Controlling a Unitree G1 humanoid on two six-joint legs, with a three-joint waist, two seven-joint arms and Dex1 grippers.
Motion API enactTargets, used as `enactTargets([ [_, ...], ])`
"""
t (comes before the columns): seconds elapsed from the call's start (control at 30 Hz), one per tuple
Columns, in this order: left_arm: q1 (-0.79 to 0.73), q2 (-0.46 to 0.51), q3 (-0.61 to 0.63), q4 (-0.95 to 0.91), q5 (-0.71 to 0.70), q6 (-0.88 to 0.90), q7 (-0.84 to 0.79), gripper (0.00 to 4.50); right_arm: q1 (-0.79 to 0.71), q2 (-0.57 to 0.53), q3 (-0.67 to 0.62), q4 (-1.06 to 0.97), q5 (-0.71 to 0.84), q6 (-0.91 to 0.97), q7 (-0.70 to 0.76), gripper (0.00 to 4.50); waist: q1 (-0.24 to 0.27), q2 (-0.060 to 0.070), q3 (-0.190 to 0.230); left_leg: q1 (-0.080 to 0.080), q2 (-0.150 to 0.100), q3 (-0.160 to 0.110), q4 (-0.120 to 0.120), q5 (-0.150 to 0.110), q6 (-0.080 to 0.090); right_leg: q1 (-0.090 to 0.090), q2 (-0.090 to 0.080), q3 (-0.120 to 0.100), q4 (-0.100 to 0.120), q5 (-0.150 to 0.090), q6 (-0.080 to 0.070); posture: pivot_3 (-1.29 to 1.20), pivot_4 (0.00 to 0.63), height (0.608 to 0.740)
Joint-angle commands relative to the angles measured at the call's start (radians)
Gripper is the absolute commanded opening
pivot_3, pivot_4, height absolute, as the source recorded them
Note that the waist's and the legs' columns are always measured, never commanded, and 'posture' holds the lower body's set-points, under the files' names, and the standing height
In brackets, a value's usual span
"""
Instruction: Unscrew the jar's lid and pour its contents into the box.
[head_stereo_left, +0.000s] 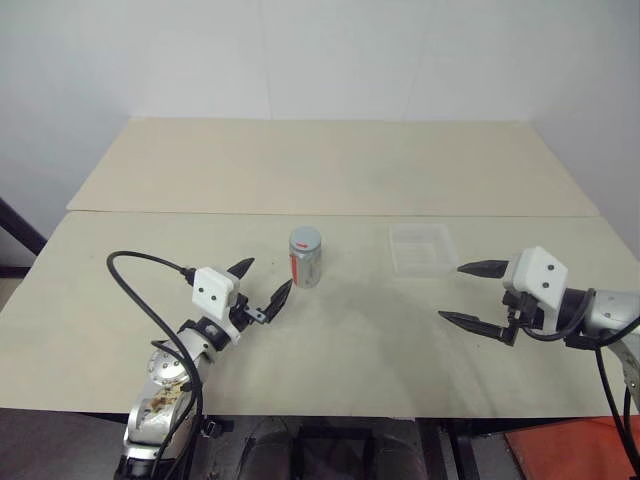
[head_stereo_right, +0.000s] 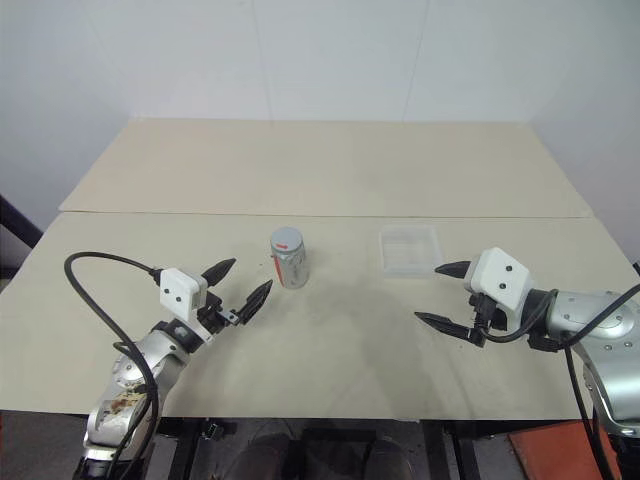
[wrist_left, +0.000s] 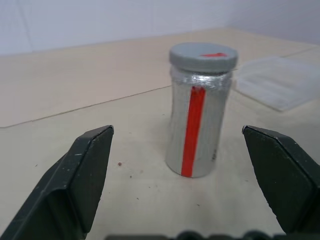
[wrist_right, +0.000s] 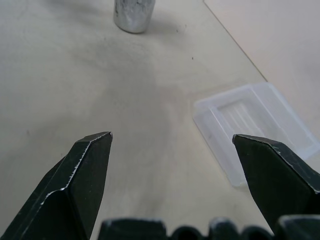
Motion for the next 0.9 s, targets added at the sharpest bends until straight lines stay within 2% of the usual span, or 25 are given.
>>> enactTargets([
  [0.03, -0.04, -0.012, -0.034, 0.039, 0.029, -0.05, -0.005, 4.49, 0.022, 0.006, -0.02, -0.052, -0.004, -0.011, -0.024, 4.5, 0.004, 0.0, 0.0, 0.0, 0.0, 0.0, 0.0, 0.0, 0.0, 0.0, 0.0, 0.0, 0.0, 0.0, 0.0, 0.0, 0.15, 0.74],
  [0.5, -0.169, -0.098, -0.098, 0.227, 0.06, -0.122, -0.008, 4.49, 0.072, 0.008, -0.077, -0.098, 0.001, 0.019, -0.101, 4.5, 0.009, 0.0, 0.0, 0.0, 0.0, 0.0, 0.0, 0.0, 0.0, 0.0, 0.0, 0.0, 0.0, 0.0, 0.0, 0.0, 0.15, 0.74],
  [0.9, -0.261, -0.164, -0.092, 0.401, 0.091, -0.195, 0.037, 4.49, 0.116, 0.008, -0.107, -0.163, 0.013, 0.057, -0.131, 4.5, 0.017, -0.001, 0.0, 0.0, 0.0, 0.0, 0.001, 0.0, 0.0, 0.0, 0.0, 0.0, 0.0, 0.0, 0.0, 0.0, 0.15, 0.74],
])
